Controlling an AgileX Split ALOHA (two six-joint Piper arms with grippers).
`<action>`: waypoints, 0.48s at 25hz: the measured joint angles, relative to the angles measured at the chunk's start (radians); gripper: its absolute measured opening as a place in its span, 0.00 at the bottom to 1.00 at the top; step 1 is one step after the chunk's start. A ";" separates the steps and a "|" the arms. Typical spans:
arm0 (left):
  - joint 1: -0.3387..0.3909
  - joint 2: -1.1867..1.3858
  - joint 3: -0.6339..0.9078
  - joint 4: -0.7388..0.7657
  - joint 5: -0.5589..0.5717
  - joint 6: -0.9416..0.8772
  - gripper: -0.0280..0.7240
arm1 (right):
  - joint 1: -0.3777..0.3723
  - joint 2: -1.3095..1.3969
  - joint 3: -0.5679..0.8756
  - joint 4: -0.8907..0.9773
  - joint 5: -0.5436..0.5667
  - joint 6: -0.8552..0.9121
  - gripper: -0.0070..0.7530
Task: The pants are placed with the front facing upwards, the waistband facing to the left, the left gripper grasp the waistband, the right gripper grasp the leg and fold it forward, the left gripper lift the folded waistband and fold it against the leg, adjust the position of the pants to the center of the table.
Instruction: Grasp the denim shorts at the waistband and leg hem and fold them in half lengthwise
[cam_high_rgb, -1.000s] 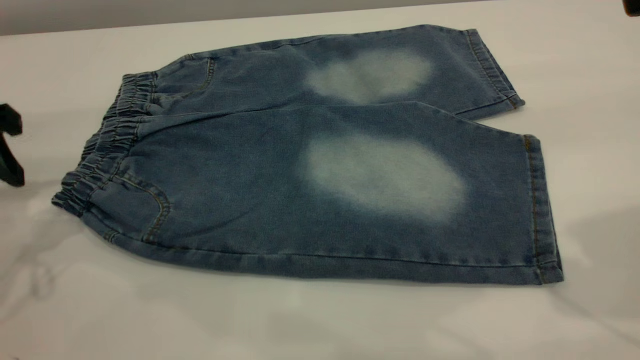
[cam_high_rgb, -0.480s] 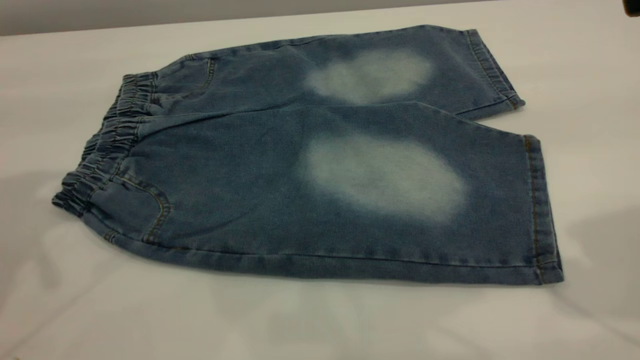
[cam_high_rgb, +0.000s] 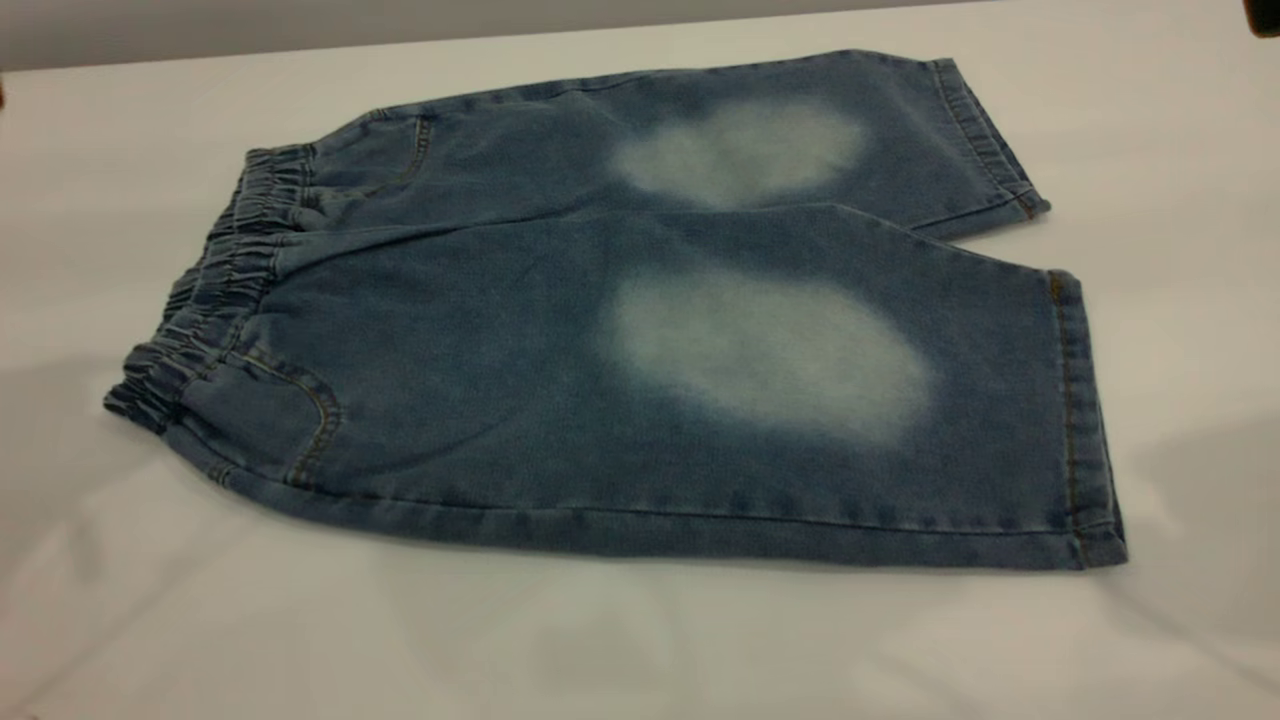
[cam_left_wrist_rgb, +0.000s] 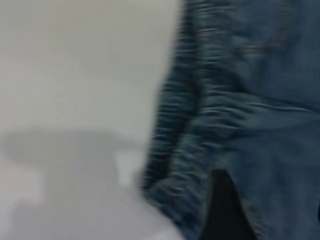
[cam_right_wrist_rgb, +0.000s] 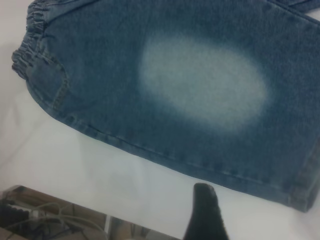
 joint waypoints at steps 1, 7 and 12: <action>0.016 0.035 0.004 -0.008 -0.009 0.013 0.57 | 0.000 0.000 0.000 0.000 0.000 0.000 0.58; 0.026 0.214 -0.004 -0.150 -0.058 0.178 0.55 | 0.000 0.000 0.000 0.001 0.001 0.000 0.58; 0.026 0.374 -0.042 -0.350 -0.039 0.398 0.55 | 0.000 0.000 0.000 0.001 0.001 0.000 0.58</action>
